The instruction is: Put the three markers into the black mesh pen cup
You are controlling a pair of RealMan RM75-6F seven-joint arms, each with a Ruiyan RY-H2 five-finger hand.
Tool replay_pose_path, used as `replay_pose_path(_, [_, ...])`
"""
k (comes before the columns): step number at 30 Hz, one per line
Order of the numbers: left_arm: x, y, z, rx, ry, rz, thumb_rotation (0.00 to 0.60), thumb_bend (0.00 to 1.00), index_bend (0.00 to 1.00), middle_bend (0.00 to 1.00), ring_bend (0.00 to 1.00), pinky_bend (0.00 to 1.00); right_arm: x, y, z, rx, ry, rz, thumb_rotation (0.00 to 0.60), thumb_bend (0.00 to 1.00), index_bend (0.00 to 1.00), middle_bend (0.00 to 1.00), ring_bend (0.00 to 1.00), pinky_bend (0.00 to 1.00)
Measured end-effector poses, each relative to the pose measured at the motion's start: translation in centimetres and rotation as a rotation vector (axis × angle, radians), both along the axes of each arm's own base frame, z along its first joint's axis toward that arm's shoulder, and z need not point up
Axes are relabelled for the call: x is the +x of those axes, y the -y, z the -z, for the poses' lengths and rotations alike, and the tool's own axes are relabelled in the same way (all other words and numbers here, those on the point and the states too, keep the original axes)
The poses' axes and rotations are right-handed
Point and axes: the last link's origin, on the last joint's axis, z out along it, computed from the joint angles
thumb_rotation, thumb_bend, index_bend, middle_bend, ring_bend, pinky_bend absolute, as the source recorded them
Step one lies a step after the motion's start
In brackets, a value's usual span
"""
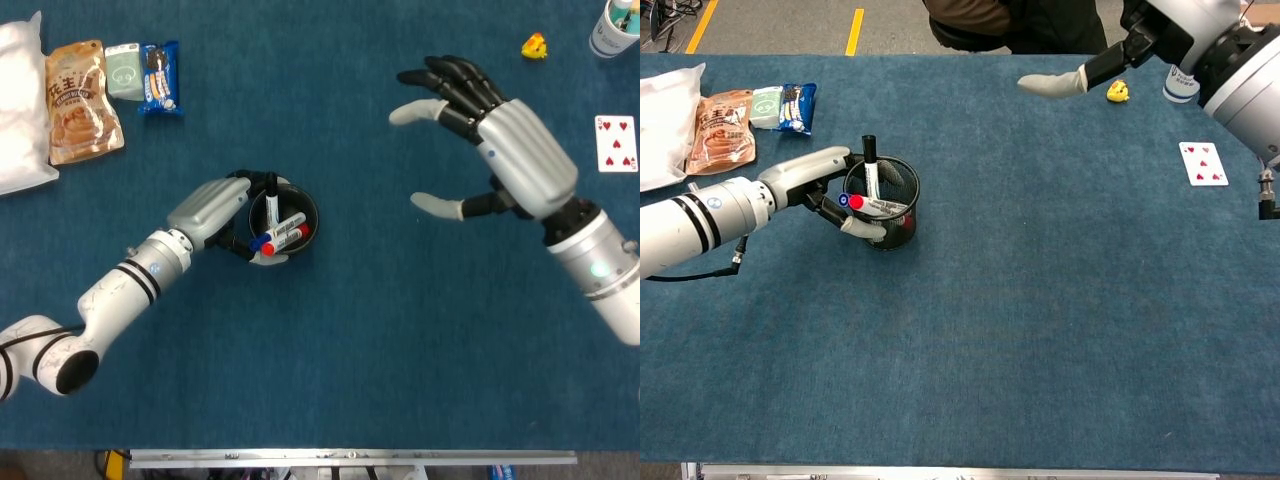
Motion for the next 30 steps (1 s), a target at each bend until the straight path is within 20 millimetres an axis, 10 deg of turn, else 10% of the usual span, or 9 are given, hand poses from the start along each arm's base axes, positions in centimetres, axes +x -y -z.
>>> replay_pose_path(16, [-0.5,0.1,-0.3,0.0,-0.029,0.011,0.401,0.15,0.04,0.07,0.03,0.05,-1.3,0.2,-1.0,-0.053,0.006,0.022,0.6,0.14,0.3,0.14,0.0,0.0])
replay_pose_path(25, [-0.5,-0.3,-5.0,0.111,-0.048,0.064,0.401,0.15,0.04,0.07,0.03,0.05,-4.2,0.3,-2.5,-0.09,-0.079,0.081,0.6,0.2,0.3,0.14,0.0,0.0])
replay_pose_path(30, [-1.6,-0.6,-8.8,0.226,-0.052,0.047,0.598,0.15,0.04,0.08,0.03,0.05,-6.8,-0.3,-3.4,-0.131,-0.152,0.147,0.6,0.31,0.3,0.15,0.0,0.0])
